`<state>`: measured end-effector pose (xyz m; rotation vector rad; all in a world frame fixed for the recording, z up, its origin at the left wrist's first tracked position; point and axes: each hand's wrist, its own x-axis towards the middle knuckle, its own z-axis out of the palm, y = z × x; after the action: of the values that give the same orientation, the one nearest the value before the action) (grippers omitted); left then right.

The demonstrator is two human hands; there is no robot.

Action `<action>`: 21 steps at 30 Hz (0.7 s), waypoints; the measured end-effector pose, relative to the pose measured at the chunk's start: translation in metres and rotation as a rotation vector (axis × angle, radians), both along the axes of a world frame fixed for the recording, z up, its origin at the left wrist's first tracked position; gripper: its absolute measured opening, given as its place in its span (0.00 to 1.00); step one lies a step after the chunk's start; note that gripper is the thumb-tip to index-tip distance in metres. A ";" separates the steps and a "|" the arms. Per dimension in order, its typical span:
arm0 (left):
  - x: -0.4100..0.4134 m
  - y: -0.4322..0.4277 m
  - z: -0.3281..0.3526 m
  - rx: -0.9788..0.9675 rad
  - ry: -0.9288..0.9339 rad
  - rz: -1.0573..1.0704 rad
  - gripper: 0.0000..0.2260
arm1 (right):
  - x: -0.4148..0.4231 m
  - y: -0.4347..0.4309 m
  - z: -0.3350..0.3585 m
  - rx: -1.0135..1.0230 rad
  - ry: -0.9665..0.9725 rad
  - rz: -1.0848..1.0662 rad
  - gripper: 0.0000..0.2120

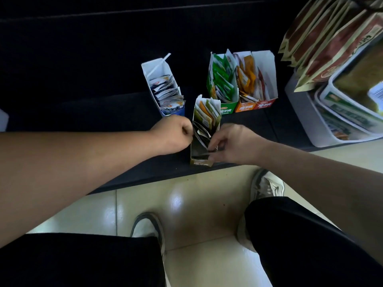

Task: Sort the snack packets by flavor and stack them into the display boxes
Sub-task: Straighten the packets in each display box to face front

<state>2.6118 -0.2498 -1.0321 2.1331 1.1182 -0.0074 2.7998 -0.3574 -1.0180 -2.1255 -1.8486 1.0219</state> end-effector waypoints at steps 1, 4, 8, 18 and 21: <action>0.003 0.000 -0.001 -0.003 -0.020 0.021 0.04 | 0.001 -0.002 0.000 -0.064 0.084 -0.030 0.07; 0.009 -0.001 -0.004 0.025 -0.035 0.076 0.10 | 0.008 -0.003 0.004 -0.126 0.196 -0.110 0.09; 0.014 -0.002 -0.004 0.141 -0.060 0.081 0.18 | 0.013 -0.003 0.002 -0.081 0.248 -0.239 0.07; 0.011 -0.001 0.008 -0.037 -0.254 0.104 0.06 | 0.008 0.002 -0.007 -0.158 0.436 -0.472 0.12; 0.006 -0.002 0.008 -0.027 -0.212 0.068 0.07 | 0.010 0.001 -0.007 -0.148 0.422 -0.460 0.13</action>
<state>2.6178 -0.2516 -1.0236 2.0177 1.0575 0.2289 2.8095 -0.3563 -1.0246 -2.0590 -1.0610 1.3753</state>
